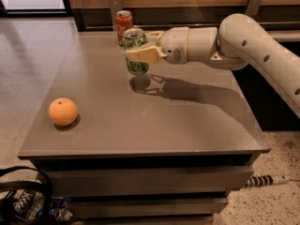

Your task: Move green can near orange

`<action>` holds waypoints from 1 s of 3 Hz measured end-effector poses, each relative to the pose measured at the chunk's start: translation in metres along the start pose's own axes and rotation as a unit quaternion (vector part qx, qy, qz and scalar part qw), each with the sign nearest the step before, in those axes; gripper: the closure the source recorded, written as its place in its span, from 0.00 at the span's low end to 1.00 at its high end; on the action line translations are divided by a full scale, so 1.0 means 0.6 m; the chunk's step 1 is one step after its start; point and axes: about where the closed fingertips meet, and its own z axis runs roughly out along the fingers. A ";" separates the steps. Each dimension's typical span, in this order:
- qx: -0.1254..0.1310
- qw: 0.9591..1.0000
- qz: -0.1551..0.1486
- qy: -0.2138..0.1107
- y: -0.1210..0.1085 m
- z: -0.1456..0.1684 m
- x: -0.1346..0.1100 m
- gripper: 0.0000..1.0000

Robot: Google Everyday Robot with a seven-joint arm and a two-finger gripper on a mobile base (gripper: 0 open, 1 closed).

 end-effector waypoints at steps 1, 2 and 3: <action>-0.028 1.000 0.008 -0.002 0.056 0.015 0.006 1.00; -0.045 0.999 0.019 -0.014 0.104 0.027 0.023 1.00; -0.061 0.997 0.025 -0.030 0.145 0.037 0.045 1.00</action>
Offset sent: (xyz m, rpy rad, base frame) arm -0.0883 0.0449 -0.0420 0.0856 0.0715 0.1136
